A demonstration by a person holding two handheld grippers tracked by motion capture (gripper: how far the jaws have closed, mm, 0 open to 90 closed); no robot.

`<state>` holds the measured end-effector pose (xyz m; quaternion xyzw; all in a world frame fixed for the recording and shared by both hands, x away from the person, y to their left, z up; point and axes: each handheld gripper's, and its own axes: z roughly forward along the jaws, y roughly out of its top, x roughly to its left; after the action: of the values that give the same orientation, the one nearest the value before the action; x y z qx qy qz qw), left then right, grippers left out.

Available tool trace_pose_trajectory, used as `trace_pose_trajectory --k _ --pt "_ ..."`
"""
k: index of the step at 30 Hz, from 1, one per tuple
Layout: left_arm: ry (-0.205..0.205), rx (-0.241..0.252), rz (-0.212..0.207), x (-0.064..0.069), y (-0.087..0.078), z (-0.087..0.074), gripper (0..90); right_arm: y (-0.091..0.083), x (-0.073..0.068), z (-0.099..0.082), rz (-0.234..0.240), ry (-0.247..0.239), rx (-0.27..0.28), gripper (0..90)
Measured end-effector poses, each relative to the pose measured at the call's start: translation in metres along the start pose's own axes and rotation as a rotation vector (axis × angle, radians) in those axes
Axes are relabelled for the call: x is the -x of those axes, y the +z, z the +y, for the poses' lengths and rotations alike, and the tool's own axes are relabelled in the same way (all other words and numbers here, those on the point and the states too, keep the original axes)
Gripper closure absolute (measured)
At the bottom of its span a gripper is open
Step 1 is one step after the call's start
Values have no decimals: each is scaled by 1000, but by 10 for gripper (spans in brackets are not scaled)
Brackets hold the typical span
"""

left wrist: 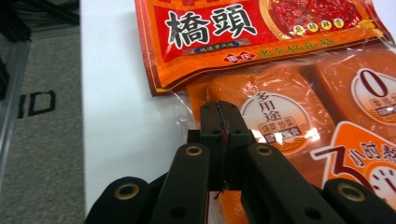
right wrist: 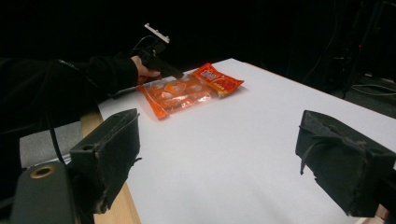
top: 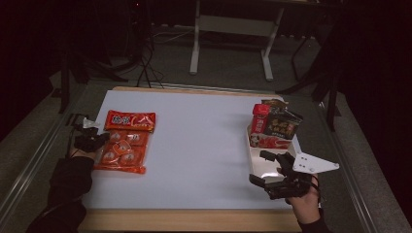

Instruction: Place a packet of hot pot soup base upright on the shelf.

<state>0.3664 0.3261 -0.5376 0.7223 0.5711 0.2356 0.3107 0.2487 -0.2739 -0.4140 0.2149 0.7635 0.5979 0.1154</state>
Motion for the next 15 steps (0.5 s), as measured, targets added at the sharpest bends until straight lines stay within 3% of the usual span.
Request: trace_pose_trajectory --k 11,15 --pt "37 0 -93 35 8 7 900 1 0 0 6 8 -3 137" --pt "81 -2 -155 63 13 11 900 1 1 -1 9 11 -8 137"
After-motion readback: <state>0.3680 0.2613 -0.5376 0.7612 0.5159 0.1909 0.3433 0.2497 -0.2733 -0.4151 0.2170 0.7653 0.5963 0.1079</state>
